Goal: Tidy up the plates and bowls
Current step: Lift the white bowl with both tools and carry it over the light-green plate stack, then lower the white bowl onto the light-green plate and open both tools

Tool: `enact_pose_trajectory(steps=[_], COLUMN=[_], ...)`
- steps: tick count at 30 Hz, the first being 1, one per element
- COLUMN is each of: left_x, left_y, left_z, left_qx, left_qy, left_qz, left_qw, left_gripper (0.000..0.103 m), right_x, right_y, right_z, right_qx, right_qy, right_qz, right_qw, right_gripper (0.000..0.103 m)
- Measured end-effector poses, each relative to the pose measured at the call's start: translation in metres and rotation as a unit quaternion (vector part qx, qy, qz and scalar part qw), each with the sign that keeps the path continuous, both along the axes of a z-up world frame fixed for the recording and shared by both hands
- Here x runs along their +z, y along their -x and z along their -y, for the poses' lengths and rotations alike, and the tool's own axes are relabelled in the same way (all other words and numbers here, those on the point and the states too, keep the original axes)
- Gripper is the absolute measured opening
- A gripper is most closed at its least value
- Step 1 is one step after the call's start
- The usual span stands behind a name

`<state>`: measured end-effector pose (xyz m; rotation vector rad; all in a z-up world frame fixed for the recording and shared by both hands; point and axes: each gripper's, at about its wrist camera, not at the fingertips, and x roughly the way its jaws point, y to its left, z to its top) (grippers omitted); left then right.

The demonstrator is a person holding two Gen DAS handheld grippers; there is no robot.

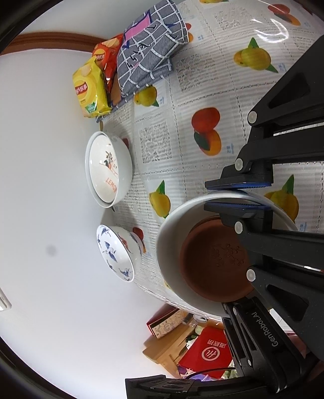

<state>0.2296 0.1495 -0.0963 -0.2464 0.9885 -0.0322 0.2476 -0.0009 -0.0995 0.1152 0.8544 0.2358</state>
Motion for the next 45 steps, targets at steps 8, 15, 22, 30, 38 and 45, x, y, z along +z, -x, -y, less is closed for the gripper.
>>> enact_pose_trajectory(steps=[8,15,22,30,38,45], left_x=[-0.008,-0.016,-0.027,-0.042,-0.049,-0.06], left_y=[-0.004,-0.007,-0.012,-0.019,-0.026,-0.036], left_z=[-0.016,-0.028,-0.037,-0.044,-0.052,-0.053], left_qx=[0.01,0.018,0.024,0.029,0.033,0.032], left_qy=[0.003,0.005,0.007,0.012,0.013,0.016], left_qz=[-0.005,-0.012,-0.02,-0.033,-0.039,-0.049], left_qw=[0.9999,0.9997,0.9995,0.999,0.9986,0.9982], left_gripper=[0.01,0.01,0.01,0.01,0.01,0.01], right_x=[-0.009,-0.016,-0.027,-0.04,-0.05,-0.057], right_y=[-0.005,-0.011,-0.019,-0.028,-0.036,-0.045], right_z=[-0.015,-0.027,-0.036,-0.042,-0.048,-0.05], right_qx=[0.011,0.019,0.024,0.03,0.034,0.033], right_qy=[0.004,0.006,0.007,0.011,0.01,0.011], right_qz=[-0.005,-0.011,-0.02,-0.032,-0.038,-0.044], right_qw=[1.0,1.0,0.999,0.999,0.999,0.998], right_gripper=[0.01,0.01,0.01,0.01,0.01,0.01])
